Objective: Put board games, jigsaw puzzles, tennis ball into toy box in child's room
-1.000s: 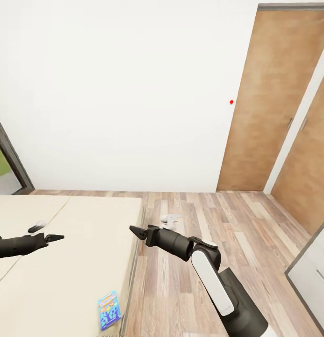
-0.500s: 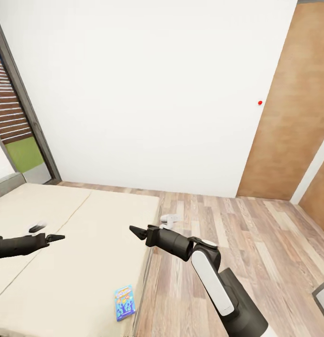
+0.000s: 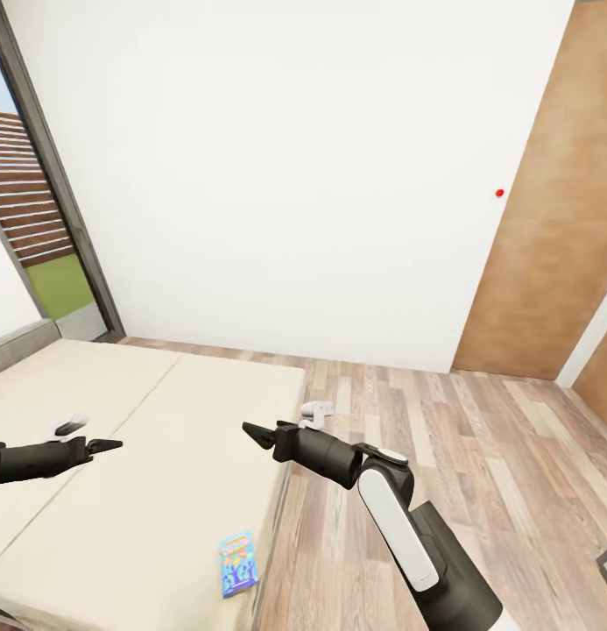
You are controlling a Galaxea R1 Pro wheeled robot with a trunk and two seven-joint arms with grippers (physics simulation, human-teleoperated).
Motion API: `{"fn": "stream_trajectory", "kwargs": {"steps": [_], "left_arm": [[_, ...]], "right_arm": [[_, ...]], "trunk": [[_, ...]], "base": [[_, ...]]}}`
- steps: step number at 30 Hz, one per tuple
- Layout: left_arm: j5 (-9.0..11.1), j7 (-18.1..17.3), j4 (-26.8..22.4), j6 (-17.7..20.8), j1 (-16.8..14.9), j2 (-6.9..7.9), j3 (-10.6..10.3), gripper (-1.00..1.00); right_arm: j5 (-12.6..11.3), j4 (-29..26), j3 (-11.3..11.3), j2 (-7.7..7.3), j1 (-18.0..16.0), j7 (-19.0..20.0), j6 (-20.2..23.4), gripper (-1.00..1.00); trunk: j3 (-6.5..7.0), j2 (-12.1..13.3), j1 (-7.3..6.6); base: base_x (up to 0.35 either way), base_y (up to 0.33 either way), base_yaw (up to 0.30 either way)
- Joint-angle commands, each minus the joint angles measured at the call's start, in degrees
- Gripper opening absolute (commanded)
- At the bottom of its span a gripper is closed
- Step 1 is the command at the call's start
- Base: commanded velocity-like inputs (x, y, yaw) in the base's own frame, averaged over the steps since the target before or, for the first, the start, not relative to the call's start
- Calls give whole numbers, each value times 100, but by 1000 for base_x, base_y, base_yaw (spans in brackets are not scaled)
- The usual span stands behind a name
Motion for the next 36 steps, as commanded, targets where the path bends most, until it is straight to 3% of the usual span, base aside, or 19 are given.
{"fn": "stream_trajectory", "kwargs": {"steps": [1, 12, 36], "left_arm": [[32, 2, 0, 51, -5, 1, 4, 100], [32, -2, 0, 51, -5, 0, 5, 100], [32, -6, 0, 54, -5, 0, 12, 100]], "right_arm": [[4, -3, -6, 2, -5, 14, 26, 100], [1, -3, -7, 2, -4, 21, 26, 100], [-1, -6, 19, 2, -4, 23, 26, 100]], "trunk": [[-13, -13, 4], [-13, -13, 4], [90, -13, 4]], "base": [[0, -155, 6], [0, -176, 65], [34, -12, 176]]}}
